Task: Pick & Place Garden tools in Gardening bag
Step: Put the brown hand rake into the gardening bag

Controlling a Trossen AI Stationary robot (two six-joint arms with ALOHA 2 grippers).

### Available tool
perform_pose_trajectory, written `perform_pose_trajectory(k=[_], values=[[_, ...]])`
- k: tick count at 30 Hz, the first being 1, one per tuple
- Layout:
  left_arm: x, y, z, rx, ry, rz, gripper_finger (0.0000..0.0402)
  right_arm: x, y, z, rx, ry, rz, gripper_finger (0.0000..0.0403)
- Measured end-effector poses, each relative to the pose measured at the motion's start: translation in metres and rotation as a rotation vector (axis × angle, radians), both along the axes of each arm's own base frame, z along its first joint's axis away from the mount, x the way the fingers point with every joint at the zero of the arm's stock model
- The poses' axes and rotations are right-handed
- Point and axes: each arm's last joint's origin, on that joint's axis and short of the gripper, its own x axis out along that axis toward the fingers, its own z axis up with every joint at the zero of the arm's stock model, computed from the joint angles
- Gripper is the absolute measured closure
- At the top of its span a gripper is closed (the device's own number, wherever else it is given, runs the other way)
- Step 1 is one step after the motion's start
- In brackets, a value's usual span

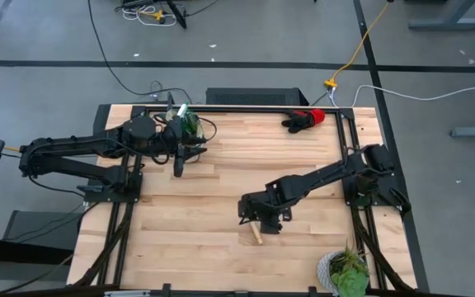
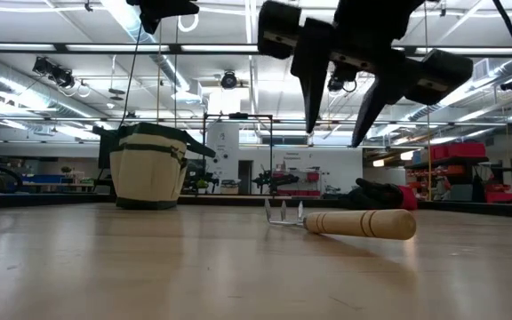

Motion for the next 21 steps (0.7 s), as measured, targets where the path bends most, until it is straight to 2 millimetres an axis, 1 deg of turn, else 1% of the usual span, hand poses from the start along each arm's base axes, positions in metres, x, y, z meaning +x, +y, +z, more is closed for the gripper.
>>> perform_pose_trajectory(k=[8,15,21], values=[[0.0,0.0,0.0,0.0,0.0,0.0,0.0271,0.002,0.012,0.0,0.039,-0.067,0.052,0.0241],[0.0,0.0,0.0,-0.002,0.0,0.0,0.0271,-0.005,0.018,-0.015,0.023,-0.061,0.067,0.0248],[0.0,0.0,0.0,-0.002,0.0,0.001,0.0271,-0.01,0.015,-0.028,-0.032,-0.062,0.046,0.0248]])
